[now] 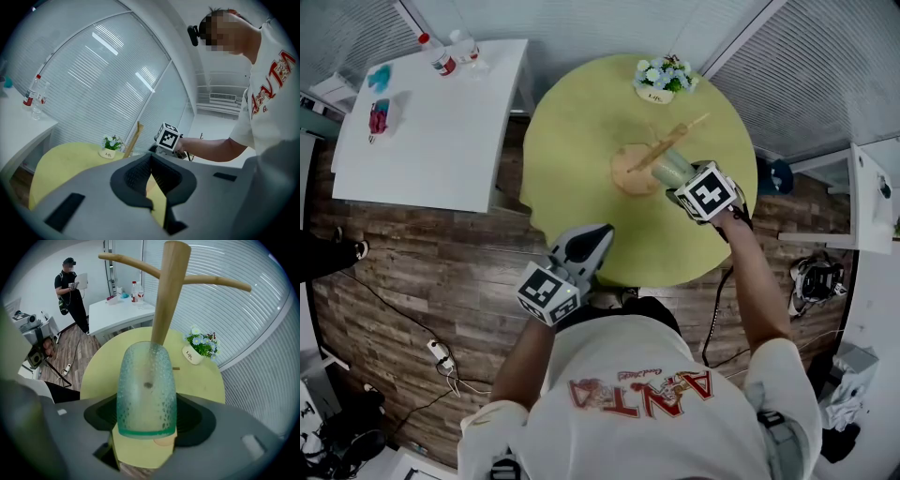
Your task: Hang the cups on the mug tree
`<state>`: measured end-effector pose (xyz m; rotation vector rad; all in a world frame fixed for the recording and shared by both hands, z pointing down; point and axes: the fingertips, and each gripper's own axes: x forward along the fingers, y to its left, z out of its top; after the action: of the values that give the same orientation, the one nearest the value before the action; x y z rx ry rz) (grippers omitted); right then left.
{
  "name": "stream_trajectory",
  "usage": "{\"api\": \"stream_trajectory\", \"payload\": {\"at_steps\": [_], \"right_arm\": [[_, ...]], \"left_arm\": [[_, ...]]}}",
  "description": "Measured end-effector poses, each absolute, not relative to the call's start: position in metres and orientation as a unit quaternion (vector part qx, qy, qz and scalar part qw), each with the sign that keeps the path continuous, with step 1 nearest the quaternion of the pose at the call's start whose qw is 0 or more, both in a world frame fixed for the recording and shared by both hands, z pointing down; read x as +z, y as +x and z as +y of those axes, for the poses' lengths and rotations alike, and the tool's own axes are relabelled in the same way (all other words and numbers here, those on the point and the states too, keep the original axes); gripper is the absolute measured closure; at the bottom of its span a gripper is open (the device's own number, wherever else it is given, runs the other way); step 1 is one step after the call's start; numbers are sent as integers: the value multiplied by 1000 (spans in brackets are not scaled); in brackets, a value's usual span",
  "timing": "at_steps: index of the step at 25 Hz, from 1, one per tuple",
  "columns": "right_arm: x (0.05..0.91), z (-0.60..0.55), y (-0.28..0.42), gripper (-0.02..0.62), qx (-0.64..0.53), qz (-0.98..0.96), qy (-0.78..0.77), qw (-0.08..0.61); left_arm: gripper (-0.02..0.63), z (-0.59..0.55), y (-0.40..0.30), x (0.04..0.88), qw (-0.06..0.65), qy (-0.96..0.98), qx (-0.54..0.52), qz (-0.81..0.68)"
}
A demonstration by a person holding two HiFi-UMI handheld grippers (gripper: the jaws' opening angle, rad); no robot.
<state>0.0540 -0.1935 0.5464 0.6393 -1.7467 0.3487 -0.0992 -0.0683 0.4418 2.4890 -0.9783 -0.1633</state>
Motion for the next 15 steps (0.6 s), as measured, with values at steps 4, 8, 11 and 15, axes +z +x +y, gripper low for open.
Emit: {"api": "stream_trajectory", "payload": {"at_steps": [4, 8, 11, 15], "right_arm": [[543, -196, 54, 270, 149, -749, 279, 582], [541, -197, 53, 270, 149, -751, 280, 579], [539, -196, 53, 268, 156, -756, 282, 570], [539, -195, 51, 268, 160, -762, 284, 559]], "left_arm": [[597, -69, -99, 442, 229, 905, -61, -353], [597, -69, -99, 442, 228, 906, -63, -350], [597, -69, -99, 441, 228, 907, -64, -349], [597, -69, -100, 442, 228, 907, -62, -347]]}}
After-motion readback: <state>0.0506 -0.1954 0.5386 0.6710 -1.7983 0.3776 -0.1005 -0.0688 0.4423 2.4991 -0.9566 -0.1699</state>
